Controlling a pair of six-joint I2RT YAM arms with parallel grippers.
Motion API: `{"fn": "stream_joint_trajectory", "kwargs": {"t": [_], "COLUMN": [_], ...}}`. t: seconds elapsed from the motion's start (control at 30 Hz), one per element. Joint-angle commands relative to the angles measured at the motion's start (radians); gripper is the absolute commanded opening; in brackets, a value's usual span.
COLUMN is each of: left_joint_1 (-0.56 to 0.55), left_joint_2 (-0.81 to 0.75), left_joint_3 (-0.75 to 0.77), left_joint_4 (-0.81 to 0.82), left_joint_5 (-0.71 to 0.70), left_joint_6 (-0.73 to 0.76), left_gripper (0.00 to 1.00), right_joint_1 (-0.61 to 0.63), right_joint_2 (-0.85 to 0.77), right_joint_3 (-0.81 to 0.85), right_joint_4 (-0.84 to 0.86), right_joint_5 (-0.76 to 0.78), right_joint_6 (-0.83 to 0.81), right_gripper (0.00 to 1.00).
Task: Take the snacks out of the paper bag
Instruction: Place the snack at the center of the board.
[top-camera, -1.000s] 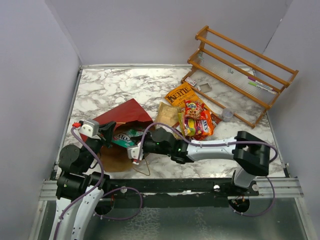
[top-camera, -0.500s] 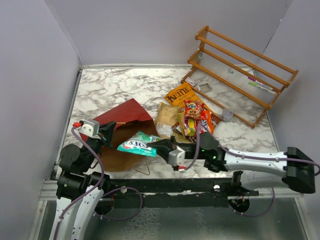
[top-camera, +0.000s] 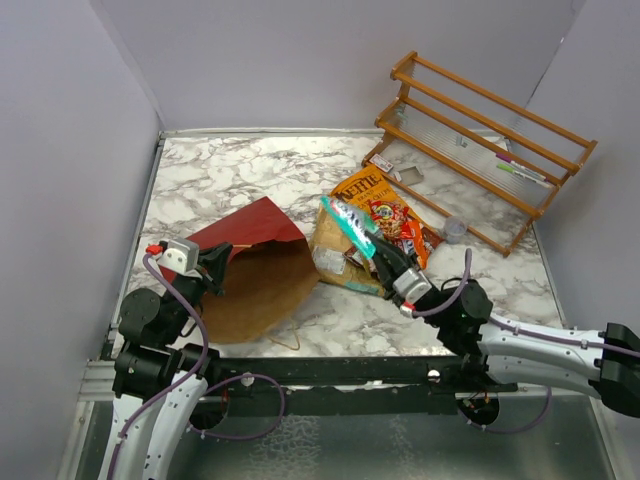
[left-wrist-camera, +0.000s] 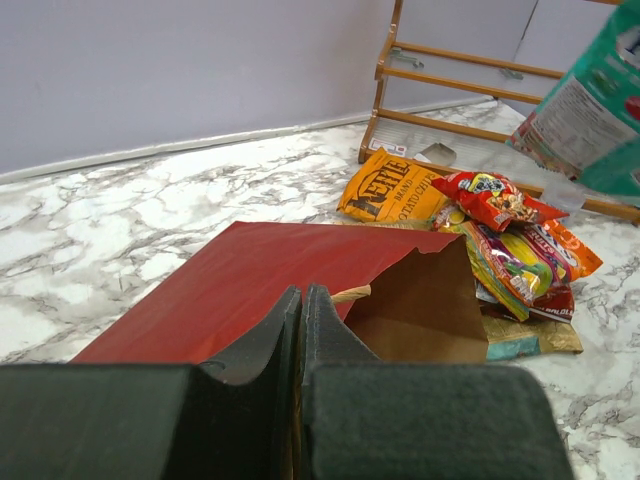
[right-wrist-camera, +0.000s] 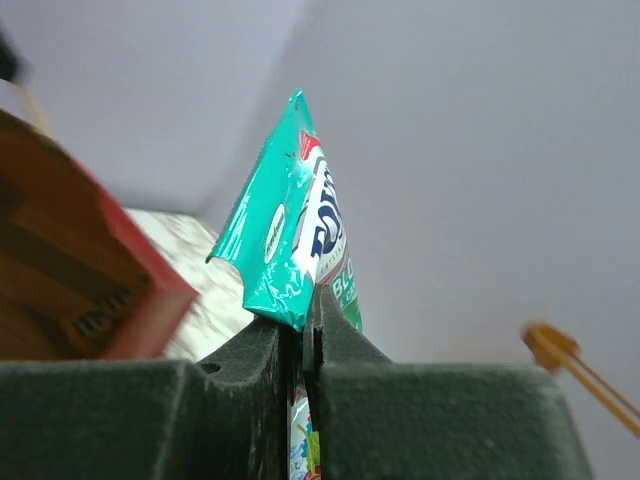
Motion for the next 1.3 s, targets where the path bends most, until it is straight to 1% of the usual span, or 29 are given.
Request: {"fn": "stream_joint_trajectory", "kwargs": {"t": [0.0, 0.1, 0.2, 0.27, 0.4, 0.53, 0.7, 0.77, 0.87, 0.93, 1.0, 1.03, 1.13, 1.27], "left_joint_1": [0.007, 0.007, 0.007, 0.007, 0.007, 0.007, 0.007, 0.007, 0.007, 0.007, 0.008, 0.008, 0.007, 0.007], "left_joint_2": [-0.009, -0.008, -0.009, -0.009, -0.009, -0.010, -0.013, -0.012, -0.012, -0.013, -0.012, -0.012, -0.015, -0.012], "left_joint_3": [-0.008, -0.008, -0.008, -0.007, -0.008, -0.007, -0.008, -0.008, -0.008, -0.007, -0.007, -0.007, -0.005, -0.006], "left_joint_4": [0.017, 0.017, 0.016, 0.017, 0.016, 0.016, 0.019, 0.020, 0.019, 0.015, 0.015, 0.015, 0.012, 0.011], "left_joint_5": [-0.025, -0.024, -0.025, -0.025, -0.025, -0.026, -0.028, -0.026, -0.026, -0.029, -0.030, -0.030, -0.034, -0.034], "left_joint_6": [0.002, 0.001, 0.000, 0.001, 0.002, 0.003, 0.001, 0.001, 0.001, 0.003, 0.003, 0.003, 0.004, 0.004], "left_gripper": [0.01, 0.01, 0.01, 0.01, 0.01, 0.01, 0.01, 0.01, 0.01, 0.01, 0.01, 0.01, 0.01, 0.01], "right_joint_1": [-0.079, -0.174, -0.266, -0.306, -0.354, -0.379, -0.381, -0.382, -0.382, -0.382, -0.382, -0.382, -0.382, -0.382], "right_joint_2": [-0.007, 0.013, 0.010, 0.001, -0.005, 0.033, 0.216, 0.314, 0.466, 0.553, 0.635, 0.665, 0.722, 0.709], "right_joint_3": [-0.001, -0.010, -0.038, -0.055, -0.052, 0.004, 0.084, 0.110, 0.162, 0.235, 0.319, 0.344, 0.344, 0.304], "right_joint_4": [0.116, 0.053, 0.003, -0.010, -0.041, -0.165, -0.268, -0.255, -0.266, -0.387, -0.562, -0.610, -0.616, -0.572], "right_joint_5": [0.341, 0.404, 0.406, 0.406, 0.406, 0.385, 0.384, 0.405, 0.392, 0.316, 0.216, 0.174, 0.149, 0.165], "right_joint_6": [0.013, 0.119, 0.248, 0.308, 0.312, 0.237, 0.148, 0.116, 0.081, 0.089, 0.124, 0.136, 0.181, 0.198], "right_gripper": [0.02, 0.02, 0.02, 0.02, 0.02, 0.02, 0.02, 0.02, 0.02, 0.02, 0.02, 0.02, 0.02, 0.02]}}
